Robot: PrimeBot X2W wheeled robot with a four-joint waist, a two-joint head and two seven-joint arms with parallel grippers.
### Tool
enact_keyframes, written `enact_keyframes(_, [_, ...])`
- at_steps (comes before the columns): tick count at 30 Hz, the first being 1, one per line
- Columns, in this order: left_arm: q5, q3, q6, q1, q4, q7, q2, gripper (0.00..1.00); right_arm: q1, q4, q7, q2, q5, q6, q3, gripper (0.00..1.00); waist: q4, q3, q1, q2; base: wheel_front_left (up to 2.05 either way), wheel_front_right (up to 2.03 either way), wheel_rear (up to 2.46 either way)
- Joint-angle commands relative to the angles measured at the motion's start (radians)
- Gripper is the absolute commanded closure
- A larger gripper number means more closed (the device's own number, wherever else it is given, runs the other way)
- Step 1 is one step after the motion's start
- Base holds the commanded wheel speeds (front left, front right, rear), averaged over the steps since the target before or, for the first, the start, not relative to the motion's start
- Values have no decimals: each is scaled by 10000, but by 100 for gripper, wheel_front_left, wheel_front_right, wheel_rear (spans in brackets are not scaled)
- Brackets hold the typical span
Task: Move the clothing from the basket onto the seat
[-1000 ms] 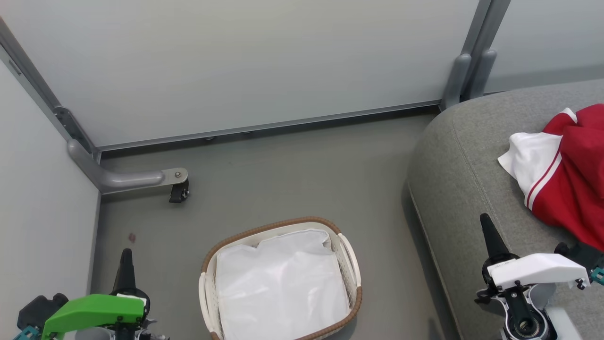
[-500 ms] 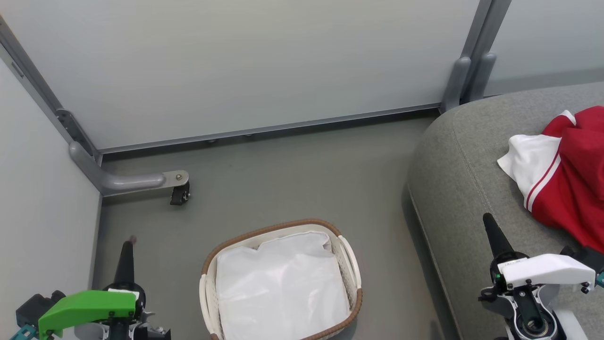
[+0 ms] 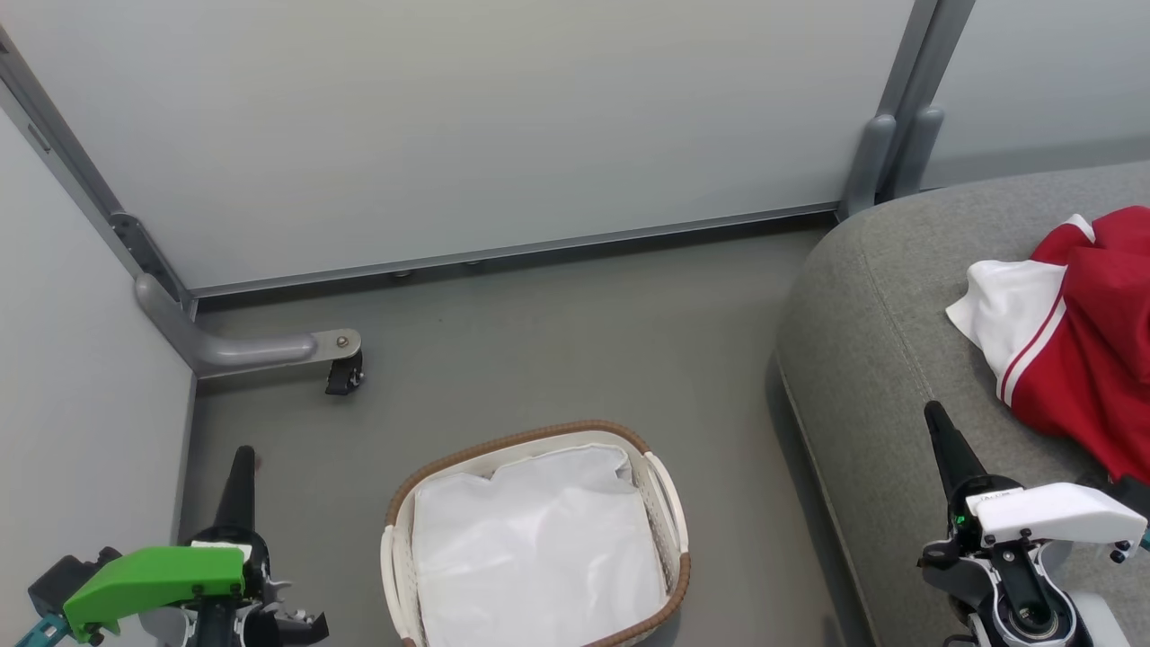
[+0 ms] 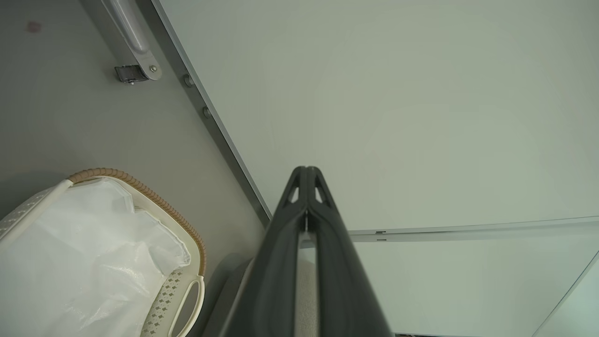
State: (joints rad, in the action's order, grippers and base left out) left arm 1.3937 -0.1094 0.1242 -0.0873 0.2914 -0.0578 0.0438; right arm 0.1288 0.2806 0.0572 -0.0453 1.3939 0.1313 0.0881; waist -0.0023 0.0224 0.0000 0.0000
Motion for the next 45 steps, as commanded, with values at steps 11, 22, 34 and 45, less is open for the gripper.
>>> enact_keyframes(11, [977,-52,75,-237,-253,-267,88,100,-158,-213,266,-66,965,-7,140,100,9,-72,0,0,0,0,0])
enact_keyframes(22, [1725,-59,81,-264,-410,-459,94,100,-224,-322,480,-73,1729,-5,226,100,17,-142,0,0,0,0,0])
enact_keyframes(34, [2209,-65,95,-267,-483,-603,97,100,-265,-387,600,-76,2205,-6,281,100,23,-193,0,0,0,0,0])
enact_keyframes(45, [2210,-64,95,-266,-484,-602,97,100,-264,-386,599,-76,2205,-6,280,100,23,-193,0,0,0,0,0])
